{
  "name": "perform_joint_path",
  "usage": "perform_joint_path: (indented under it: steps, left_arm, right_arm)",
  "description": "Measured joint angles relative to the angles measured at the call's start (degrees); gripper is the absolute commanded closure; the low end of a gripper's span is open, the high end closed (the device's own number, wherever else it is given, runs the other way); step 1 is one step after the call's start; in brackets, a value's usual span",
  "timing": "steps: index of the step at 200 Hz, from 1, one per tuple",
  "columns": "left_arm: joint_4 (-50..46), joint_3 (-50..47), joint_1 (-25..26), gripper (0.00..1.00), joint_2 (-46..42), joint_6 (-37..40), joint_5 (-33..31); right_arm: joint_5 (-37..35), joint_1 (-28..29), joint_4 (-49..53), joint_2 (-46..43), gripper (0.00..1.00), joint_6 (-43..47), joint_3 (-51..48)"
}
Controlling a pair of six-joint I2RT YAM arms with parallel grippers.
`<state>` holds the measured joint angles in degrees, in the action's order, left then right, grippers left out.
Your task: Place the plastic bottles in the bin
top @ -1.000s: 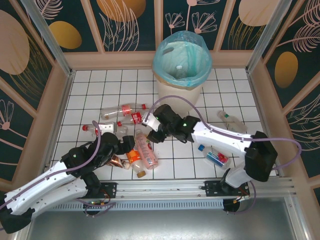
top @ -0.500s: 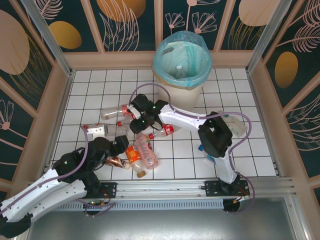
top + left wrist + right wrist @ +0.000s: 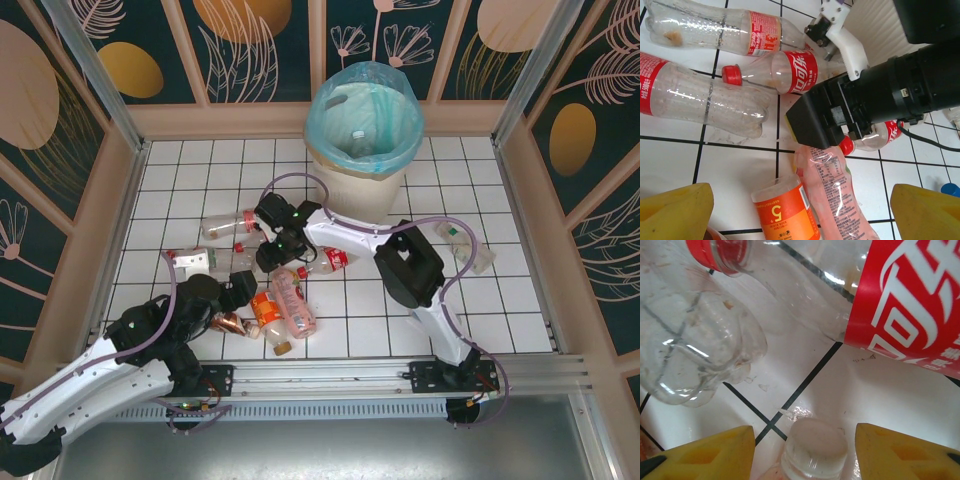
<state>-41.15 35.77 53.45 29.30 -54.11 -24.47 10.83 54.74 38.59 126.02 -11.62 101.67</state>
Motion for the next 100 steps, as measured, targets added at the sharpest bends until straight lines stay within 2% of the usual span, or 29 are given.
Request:
perform_joint_path:
  steps: [46,100]
  left_arm:
    - [0.0,0.0,0.0,0.09,-0.4,0.0,0.0]
    - [0.0,0.0,0.0,0.09,-0.5,0.0,0.0]
  right_arm:
    - [0.9,0.0,1.8,1.0,0.47,-0.6,1.2]
    - [1.0,0.0,2.6,1.5,0.59,-0.8,2.3]
